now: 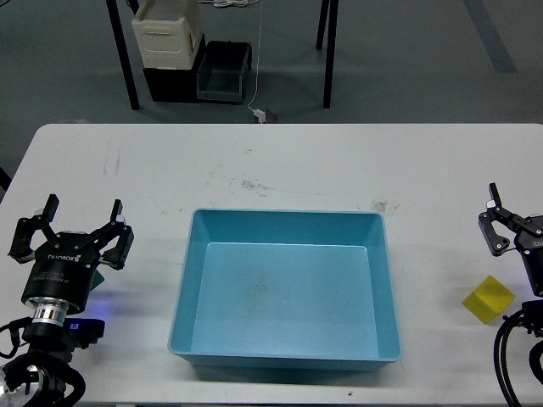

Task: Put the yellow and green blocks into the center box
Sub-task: 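Raise the right gripper away from the yellow cube, then lower the open right gripper down onto the yellow cube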

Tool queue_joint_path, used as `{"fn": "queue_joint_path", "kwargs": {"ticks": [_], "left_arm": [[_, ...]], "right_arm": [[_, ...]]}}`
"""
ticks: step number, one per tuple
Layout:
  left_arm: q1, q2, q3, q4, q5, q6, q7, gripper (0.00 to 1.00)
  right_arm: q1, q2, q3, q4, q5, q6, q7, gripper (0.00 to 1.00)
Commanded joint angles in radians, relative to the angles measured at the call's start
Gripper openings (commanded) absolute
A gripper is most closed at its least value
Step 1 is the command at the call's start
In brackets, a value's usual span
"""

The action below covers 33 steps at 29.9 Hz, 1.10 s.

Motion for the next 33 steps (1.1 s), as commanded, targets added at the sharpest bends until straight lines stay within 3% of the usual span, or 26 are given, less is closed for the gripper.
{"fn": "queue_joint_path", "kwargs": {"ticks": [1, 8, 12, 16, 18, 20, 23, 25, 29, 33], "left_arm": [[0.0, 0.0, -0.001, 0.001, 0.0, 0.002, -0.001, 1.0], [0.0, -0.003, -0.001, 0.003, 0.0, 0.002, -0.001, 1.0], [0.0, -0.011, -0.003, 0.006, 0.0, 0.005, -0.001, 1.0], [0.0, -0.013, -0.003, 0.008, 0.0, 0.005, -0.001, 1.0], [0.0, -0.016, -0.003, 0.009, 0.0, 0.005, -0.001, 1.0], [0.0, -0.022, -0.003, 0.009, 0.0, 0.005, -0.001, 1.0], [0.0, -0.026, -0.003, 0.011, 0.0, 0.006, -0.001, 1.0], [0.0, -0.026, -0.003, 0.011, 0.0, 0.006, -0.001, 1.0], [0.0, -0.026, -0.003, 0.012, 0.0, 0.006, -0.002, 1.0], [-0.002, -0.026, -0.003, 0.017, 0.0, 0.006, -0.013, 1.0]], "right_arm": [[0.07, -0.139, 0.002, -0.003, -0.205, 0.001, 0.001, 1.0], [0.29, -0.237, -0.074, -0.002, -0.55, -0.021, -0.002, 1.0], [0.456, -0.375, -0.279, -0.012, -0.72, -0.099, 0.006, 0.99], [0.623, -0.502, -0.514, -0.052, -0.916, -0.092, 0.043, 1.0], [0.717, -0.565, -0.654, -0.064, -1.033, -0.091, 0.098, 1.0], [0.824, -0.616, -0.792, -0.104, -1.153, -0.091, 0.202, 1.0], [0.974, -0.638, -0.994, -0.182, -1.259, -0.091, 0.401, 1.0], [1.065, -0.641, -1.111, -0.217, -1.283, -0.087, 0.489, 1.0], [1.205, -0.714, -1.313, -0.211, -1.308, -0.085, 0.495, 1.0], [1.309, -0.773, -1.482, -0.158, -1.495, -0.085, 0.495, 1.0]]}}
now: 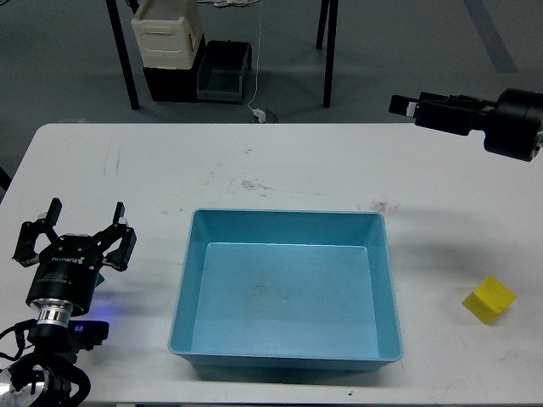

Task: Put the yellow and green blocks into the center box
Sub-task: 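Lower the open right gripper down onto the yellow cube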

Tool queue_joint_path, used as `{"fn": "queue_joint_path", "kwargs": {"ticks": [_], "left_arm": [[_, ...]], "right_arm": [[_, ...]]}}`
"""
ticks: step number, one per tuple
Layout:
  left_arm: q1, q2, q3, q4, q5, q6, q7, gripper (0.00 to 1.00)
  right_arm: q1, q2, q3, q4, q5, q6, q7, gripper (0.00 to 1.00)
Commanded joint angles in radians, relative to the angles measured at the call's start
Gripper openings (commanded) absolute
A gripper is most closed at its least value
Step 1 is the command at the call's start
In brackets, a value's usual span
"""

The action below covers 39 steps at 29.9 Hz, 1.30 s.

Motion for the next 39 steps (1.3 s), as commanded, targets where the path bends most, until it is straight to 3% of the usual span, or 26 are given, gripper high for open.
{"fn": "queue_joint_path", "kwargs": {"ticks": [1, 5, 10, 14, 23, 39], "left_arm": [[-0.001, 0.0, 0.0, 0.007, 0.0, 0.0, -0.009, 1.0], [-0.003, -0.002, 0.0, 0.016, 0.0, 0.0, -0.014, 1.0], [-0.006, -0.002, 0.0, 0.024, 0.0, 0.0, -0.014, 1.0], [-0.008, -0.003, 0.0, 0.026, 0.0, 0.0, -0.014, 1.0], [-0.011, -0.009, 0.002, 0.032, 0.0, 0.0, -0.013, 1.0], [-0.011, -0.015, 0.002, 0.04, 0.0, 0.0, -0.014, 1.0]], "right_arm": [[0.085, -0.04, -0.151, 0.046, -0.171, 0.0, 0.001, 0.99], [0.097, -0.118, -0.234, 0.07, -0.281, 0.022, 0.001, 0.99], [0.091, -0.224, -0.287, 0.142, -0.318, 0.141, 0.001, 0.99], [0.081, -0.266, -0.348, 0.165, -0.351, 0.158, 0.001, 0.99], [0.05, -0.249, -0.425, 0.153, -0.413, 0.163, 0.001, 0.99], [-0.03, -0.065, -0.429, 0.026, -0.419, 0.167, 0.001, 0.99]]}}
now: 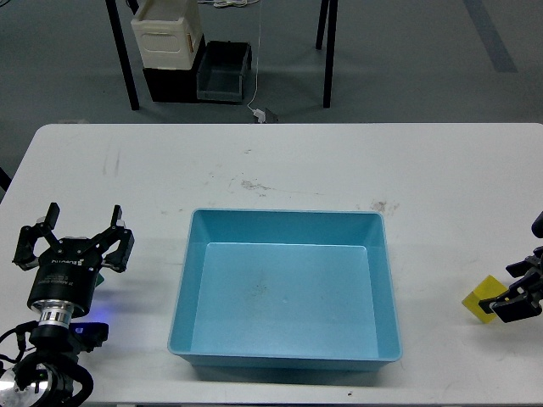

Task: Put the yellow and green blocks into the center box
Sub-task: 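Lower the open right gripper down onto the yellow cube, then close the right gripper on the yellow cube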

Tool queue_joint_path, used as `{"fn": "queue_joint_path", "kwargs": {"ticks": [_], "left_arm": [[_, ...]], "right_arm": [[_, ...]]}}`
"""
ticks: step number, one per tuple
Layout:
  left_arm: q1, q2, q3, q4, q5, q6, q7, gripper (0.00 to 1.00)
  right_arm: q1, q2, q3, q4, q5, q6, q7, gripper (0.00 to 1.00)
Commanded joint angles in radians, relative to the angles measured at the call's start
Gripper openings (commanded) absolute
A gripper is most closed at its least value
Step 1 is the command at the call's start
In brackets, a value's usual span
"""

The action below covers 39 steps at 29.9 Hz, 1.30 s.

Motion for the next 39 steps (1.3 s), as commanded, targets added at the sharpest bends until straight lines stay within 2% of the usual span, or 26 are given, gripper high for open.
{"fn": "queue_joint_path", "kwargs": {"ticks": [1, 11, 15, 16, 18, 21, 24, 29, 31, 34, 39], "left_arm": [[0.0, -0.002, 0.0, 0.002, 0.0, 0.0, 0.0, 1.0], [0.0, -0.002, 0.0, 0.002, 0.0, 0.0, 0.0, 1.0], [0.0, -0.002, 0.0, 0.014, 0.0, 0.0, 0.0, 1.0], [0.0, -0.002, 0.0, 0.016, 0.0, 0.0, 0.0, 1.0], [0.0, -0.002, 0.0, 0.02, 0.0, 0.0, 0.001, 1.0], [0.0, -0.003, 0.0, 0.02, 0.0, 0.0, 0.0, 1.0], [-0.001, -0.002, 0.0, 0.02, 0.0, 0.0, 0.0, 1.0], [-0.001, -0.003, -0.002, 0.022, 0.0, 0.0, 0.0, 1.0], [0.0, -0.003, 0.0, 0.022, 0.0, 0.0, 0.0, 1.0], [-0.001, -0.003, -0.002, 0.022, 0.0, 0.0, 0.0, 1.0], [0.0, -0.002, -0.002, 0.022, 0.0, 0.0, 0.0, 1.0]], "right_arm": [[-0.014, 0.038, 0.0, -0.033, 0.0, 0.0, 0.0, 0.99], [-0.022, 0.093, -0.063, -0.083, 0.001, 0.0, 0.0, 0.98], [-0.019, 0.114, -0.069, -0.09, 0.0, -0.005, 0.0, 0.93], [-0.017, 0.114, -0.069, -0.09, 0.0, -0.007, 0.0, 0.89], [-0.014, 0.114, -0.069, -0.091, 0.0, -0.007, 0.0, 0.73], [-0.012, 0.116, -0.068, -0.09, 0.0, -0.007, 0.0, 0.64], [-0.014, 0.116, -0.068, -0.09, -0.002, -0.005, 0.0, 0.51], [-0.002, 0.108, -0.057, -0.09, -0.058, -0.007, 0.0, 0.18], [0.014, 0.102, -0.051, -0.091, -0.06, -0.014, 0.0, 0.09], [0.064, 0.078, -0.038, -0.111, -0.063, -0.02, 0.0, 0.03], [0.196, 0.052, 0.004, -0.178, -0.055, -0.115, 0.0, 0.0]]}}
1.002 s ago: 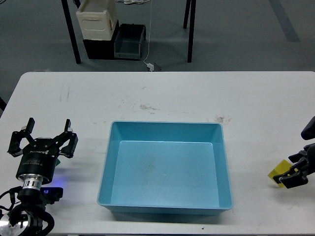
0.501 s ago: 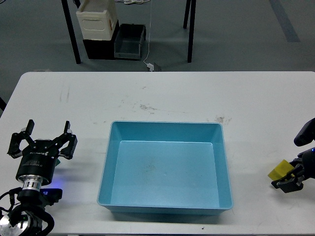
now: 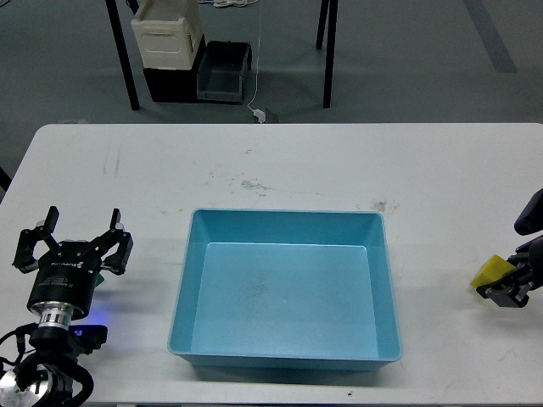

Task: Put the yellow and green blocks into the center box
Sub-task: 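Close the right gripper on the yellow cube, then lift the yellow cube and carry it over the blue box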

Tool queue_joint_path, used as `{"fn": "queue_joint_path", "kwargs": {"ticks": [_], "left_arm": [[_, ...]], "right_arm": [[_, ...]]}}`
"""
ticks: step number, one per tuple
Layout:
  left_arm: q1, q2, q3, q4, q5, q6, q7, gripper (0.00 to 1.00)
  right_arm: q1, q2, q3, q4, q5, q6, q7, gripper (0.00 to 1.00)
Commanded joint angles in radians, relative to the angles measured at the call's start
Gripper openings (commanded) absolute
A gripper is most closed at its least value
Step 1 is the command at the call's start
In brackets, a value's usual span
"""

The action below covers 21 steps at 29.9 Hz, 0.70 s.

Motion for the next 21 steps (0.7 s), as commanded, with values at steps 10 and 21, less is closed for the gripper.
{"fn": "queue_joint_path", "kwargs": {"ticks": [10, 21], "left_arm": [[-0.001, 0.001, -0.005, 0.0, 0.0, 0.0, 0.0, 1.0], [0.001, 0.001, -0.046, 0.0, 0.0, 0.0, 0.0, 1.0]], "right_arm": [[0.292, 0.089, 0.1, 0.036, 0.071, -0.138, 0.0, 0.0], [0.494, 0.397, -0.12, 0.126, 0.161, -0.133, 0.0, 0.0]]}}
